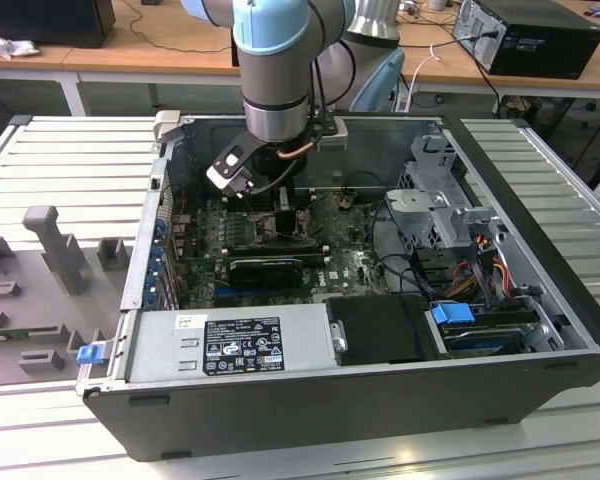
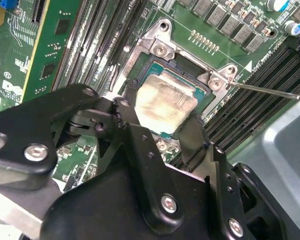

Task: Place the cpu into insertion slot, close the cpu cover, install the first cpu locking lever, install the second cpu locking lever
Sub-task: 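Place the cpu into insertion slot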

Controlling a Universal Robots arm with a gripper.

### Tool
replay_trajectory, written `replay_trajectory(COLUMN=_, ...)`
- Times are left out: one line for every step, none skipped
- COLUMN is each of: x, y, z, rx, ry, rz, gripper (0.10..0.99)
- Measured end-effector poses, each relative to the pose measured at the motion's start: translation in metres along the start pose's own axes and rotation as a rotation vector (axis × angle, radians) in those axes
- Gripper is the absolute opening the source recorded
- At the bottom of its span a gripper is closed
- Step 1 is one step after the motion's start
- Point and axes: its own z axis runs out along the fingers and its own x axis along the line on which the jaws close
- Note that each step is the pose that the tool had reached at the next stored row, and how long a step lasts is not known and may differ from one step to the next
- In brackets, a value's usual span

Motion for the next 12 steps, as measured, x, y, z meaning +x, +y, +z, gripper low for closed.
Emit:
replay_trajectory(x=0.0000, y=0.0000, z=0.0000, rx=0.000, ry=-0.0001, rz=0.000, gripper=0.604)
replay_trajectory(x=-0.0001, y=-0.0001, z=-0.0001, rx=0.000, ry=-0.0002, rz=0.000, gripper=0.604)
replay_trajectory(x=-0.0001, y=-0.0001, z=0.0000, rx=0.000, ry=-0.0002, rz=0.000, gripper=0.604)
replay_trajectory(x=-0.0001, y=-0.0001, z=-0.0001, rx=0.000, ry=-0.0003, rz=0.000, gripper=0.604)
replay_trajectory(x=0.0000, y=-0.0001, z=-0.0001, rx=0.000, ry=-0.0001, rz=0.000, gripper=0.604)
replay_trajectory(x=-0.0001, y=0.0000, z=-0.0003, rx=0.000, ry=-0.0002, rz=0.000, gripper=0.604)
replay_trajectory(x=-0.0001, y=0.0000, z=-0.0013, rx=0.000, ry=-0.0003, rz=0.000, gripper=0.604)
replay_trajectory(x=0.0000, y=0.0002, z=-0.0028, rx=0.000, ry=-0.0002, rz=0.000, gripper=0.604)
replay_trajectory(x=0.0000, y=0.0003, z=-0.0045, rx=0.000, ry=-0.0002, rz=0.000, gripper=0.604)
replay_trajectory(x=0.0000, y=0.0004, z=-0.0056, rx=0.000, ry=-0.0002, rz=0.000, gripper=0.604)
replay_trajectory(x=0.0000, y=0.0005, z=-0.0068, rx=0.000, ry=-0.0001, rz=0.000, gripper=0.604)
replay_trajectory(x=0.0001, y=0.0006, z=-0.0081, rx=0.000, ry=-0.0002, rz=0.000, gripper=0.604)
